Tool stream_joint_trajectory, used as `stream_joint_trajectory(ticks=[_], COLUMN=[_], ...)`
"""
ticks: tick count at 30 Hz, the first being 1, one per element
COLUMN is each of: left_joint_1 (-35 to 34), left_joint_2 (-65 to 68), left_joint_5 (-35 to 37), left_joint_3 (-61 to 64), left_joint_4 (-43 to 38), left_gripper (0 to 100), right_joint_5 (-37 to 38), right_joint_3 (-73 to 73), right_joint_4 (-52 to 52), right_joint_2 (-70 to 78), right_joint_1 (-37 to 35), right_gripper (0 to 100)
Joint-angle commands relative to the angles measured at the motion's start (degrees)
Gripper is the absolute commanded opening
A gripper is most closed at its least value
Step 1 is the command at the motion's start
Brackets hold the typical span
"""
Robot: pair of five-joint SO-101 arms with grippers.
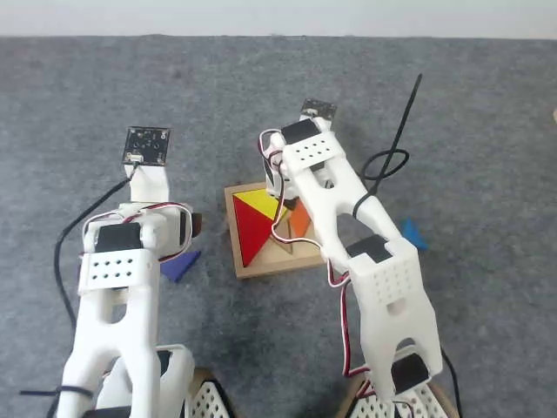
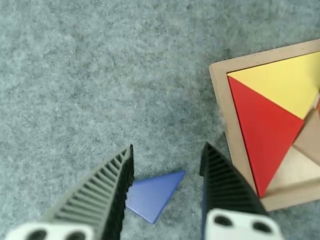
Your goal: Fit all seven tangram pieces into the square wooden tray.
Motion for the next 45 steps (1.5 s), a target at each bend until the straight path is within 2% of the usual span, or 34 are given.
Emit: stream_joint_trajectory(ticks=[1, 5, 14, 18, 25, 33, 41, 45], left_joint_1=[0.0, 0.0, 0.0, -0.1, -0.1, -0.1, -0.1, -0.1], left_joint_2=[-0.7, -0.7, -0.7, -0.7, -0.7, -0.7, -0.7, -0.7], left_joint_5=[0.3, 0.3, 0.3, 0.3, 0.3, 0.3, 0.3, 0.3], left_joint_3=[-0.3, -0.3, -0.4, -0.4, -0.4, -0.4, -0.4, -0.5], left_joint_4=[-0.1, -0.1, -0.1, -0.1, -0.1, -0.1, -0.1, -0.1], left_gripper=[22, 22, 22, 22, 22, 22, 22, 22], right_joint_5=[-0.6, -0.5, -0.3, 1.8, 5.5, 8.1, 10.5, 11.4], right_joint_3=[-1.9, -2.0, -3.1, -3.3, -3.6, -5.9, -5.9, -5.8], right_joint_4=[-0.3, -0.7, 0.6, 0.7, 4.4, 7.9, 10.1, 10.1], right_joint_2=[-0.1, 1.6, 7.2, 7.1, 6.0, -2.9, -6.7, -6.7], right_joint_1=[-1.5, -2.0, -2.2, -0.5, 3.3, 4.0, 10.9, 7.3], right_gripper=[11.7, 8.3, 9.6, 0.4, 0.7, 0.7, 0.7, 2.6])
